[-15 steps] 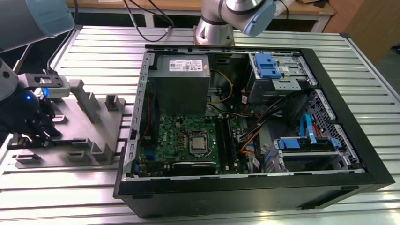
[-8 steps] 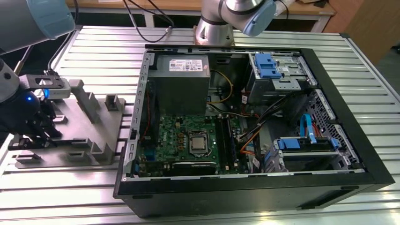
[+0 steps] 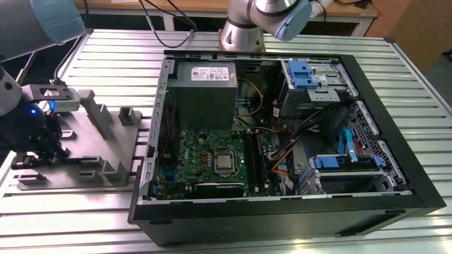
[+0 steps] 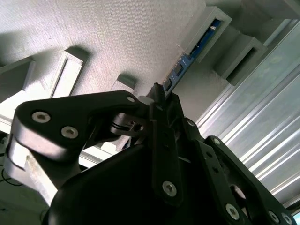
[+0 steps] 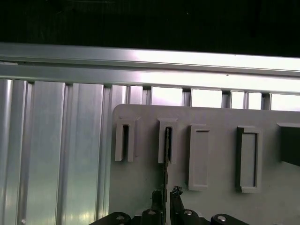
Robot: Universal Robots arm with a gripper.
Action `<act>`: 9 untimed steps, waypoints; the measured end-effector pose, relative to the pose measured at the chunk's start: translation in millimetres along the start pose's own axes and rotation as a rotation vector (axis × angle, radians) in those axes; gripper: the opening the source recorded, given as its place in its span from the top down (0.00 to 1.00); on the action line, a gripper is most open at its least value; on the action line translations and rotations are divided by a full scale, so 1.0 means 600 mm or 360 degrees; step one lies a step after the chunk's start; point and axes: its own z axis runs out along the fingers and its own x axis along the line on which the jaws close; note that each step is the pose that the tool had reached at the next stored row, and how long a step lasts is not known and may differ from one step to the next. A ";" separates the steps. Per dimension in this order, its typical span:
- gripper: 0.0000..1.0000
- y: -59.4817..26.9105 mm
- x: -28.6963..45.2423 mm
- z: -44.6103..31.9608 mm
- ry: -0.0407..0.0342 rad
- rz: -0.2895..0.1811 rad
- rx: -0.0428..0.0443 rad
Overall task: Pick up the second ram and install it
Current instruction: 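Pick up the second ram and move it above second insertion slot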
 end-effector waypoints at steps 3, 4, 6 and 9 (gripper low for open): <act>0.79 0.000 0.000 0.000 0.0000 0.0000 0.0000; 0.79 0.000 0.000 0.000 0.0000 0.0000 0.0000; 0.79 0.000 0.000 0.000 0.0000 0.0000 -0.0002; 0.79 -0.001 0.000 -0.001 0.0000 0.0000 -0.0006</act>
